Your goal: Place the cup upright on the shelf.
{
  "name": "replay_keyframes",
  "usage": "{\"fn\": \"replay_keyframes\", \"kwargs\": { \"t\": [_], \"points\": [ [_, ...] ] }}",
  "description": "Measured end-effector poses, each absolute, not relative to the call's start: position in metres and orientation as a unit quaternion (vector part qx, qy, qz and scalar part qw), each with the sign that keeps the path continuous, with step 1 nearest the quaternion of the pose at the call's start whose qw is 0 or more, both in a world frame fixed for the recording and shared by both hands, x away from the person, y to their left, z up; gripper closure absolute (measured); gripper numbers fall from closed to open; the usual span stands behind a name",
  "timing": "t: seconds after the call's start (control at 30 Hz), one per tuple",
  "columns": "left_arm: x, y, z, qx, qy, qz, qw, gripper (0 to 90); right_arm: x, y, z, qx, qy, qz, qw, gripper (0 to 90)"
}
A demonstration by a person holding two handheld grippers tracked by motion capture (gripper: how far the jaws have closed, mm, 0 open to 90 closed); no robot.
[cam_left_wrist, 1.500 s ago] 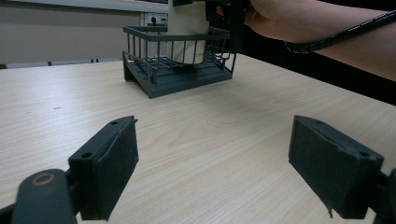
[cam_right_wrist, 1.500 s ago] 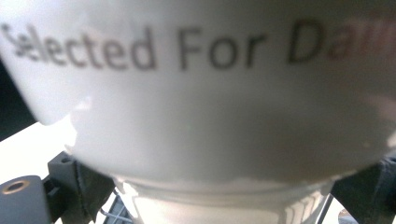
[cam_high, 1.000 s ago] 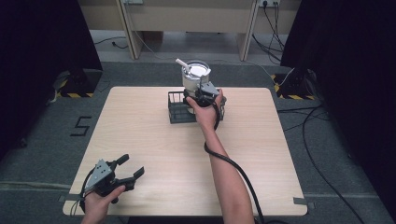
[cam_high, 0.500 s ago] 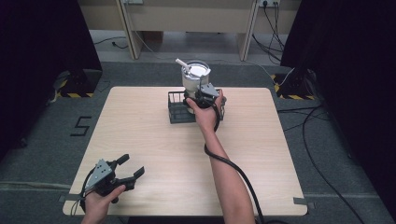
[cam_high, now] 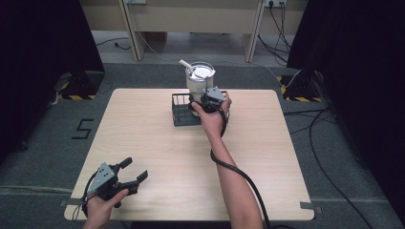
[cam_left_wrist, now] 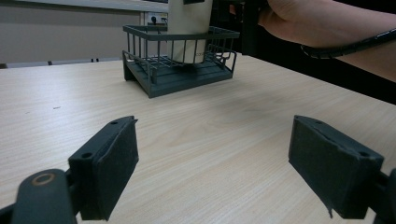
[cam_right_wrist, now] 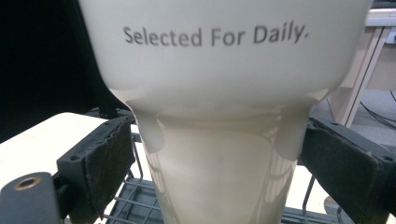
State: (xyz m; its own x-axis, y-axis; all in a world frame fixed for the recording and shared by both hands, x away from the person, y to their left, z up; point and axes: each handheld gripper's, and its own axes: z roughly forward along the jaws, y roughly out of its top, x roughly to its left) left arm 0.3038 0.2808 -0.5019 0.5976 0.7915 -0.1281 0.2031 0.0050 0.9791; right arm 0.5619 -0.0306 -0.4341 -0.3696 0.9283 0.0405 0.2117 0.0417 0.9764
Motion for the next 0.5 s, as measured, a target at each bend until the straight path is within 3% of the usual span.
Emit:
{"fn": "replay_keyframes", "kwargs": {
  "t": [0.5],
  "points": [
    [0.303,0.282,-0.502,0.66,0.377,0.247,0.601,15.2,0.534,-0.045,-0.434,0.431,0.645,0.538,0.33,12.9]
  ]
}}
